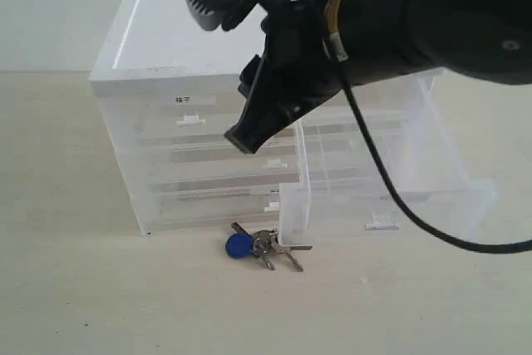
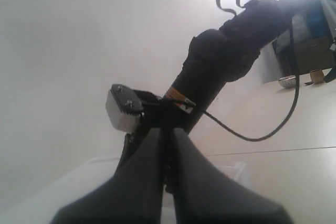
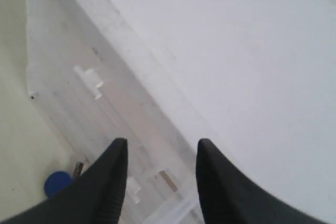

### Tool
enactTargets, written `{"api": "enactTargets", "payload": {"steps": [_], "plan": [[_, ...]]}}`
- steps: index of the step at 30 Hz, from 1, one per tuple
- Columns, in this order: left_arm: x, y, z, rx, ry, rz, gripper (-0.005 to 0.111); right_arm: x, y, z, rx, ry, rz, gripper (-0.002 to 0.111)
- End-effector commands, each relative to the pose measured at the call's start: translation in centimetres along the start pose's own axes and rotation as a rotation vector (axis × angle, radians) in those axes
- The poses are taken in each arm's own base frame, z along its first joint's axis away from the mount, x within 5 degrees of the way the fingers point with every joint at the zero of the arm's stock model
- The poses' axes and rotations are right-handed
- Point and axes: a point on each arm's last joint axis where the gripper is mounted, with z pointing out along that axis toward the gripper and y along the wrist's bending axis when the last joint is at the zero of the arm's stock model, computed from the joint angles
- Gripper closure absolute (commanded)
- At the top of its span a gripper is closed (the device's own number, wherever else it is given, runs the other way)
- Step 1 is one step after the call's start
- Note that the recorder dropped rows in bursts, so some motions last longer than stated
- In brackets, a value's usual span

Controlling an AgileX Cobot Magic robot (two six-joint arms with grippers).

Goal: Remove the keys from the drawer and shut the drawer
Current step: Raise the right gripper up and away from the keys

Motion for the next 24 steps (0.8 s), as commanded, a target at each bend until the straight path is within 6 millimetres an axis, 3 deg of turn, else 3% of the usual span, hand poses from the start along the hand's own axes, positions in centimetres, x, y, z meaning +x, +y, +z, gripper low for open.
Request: {"api": "enactTargets", "payload": {"steps": [1,4,7,12,16,19,24], "plan": [[1.2,-0.4,1.2,0.029,0.052,0.002,0.102,-0.8,-2.3,-2.6,0.152,-0.07,-0.009,0.07],[2.4,-1.6,3.1,0.143,0.094,0.044,0.102,-0.3,-4.9,-3.1,0.278,-0.093,0.096,0.076],[3.8,-3.5,5.0,0.33,0.107,0.073,0.102,1.0,-7.5,-3.0,0.374,-0.056,0.18,0.108],[7.4,-5.0,9.6,0.469,0.282,0.015,0.102,2.8,-10.7,-3.1,0.437,-0.047,0.263,0.108],[11.0,-6.0,13.0,0.521,0.419,0.0,0.102,3.4,-12.1,-2.9,0.431,-0.085,0.318,0.108],[12.9,-6.4,14.8,0.532,0.474,-0.005,0.102,3.6,-12.2,-2.1,0.415,-0.089,0.314,0.108],[14.0,-6.1,17.1,0.463,0.486,-0.022,0.102,3.9,-11.8,0.0,0.366,-0.082,0.287,0.108]]}}
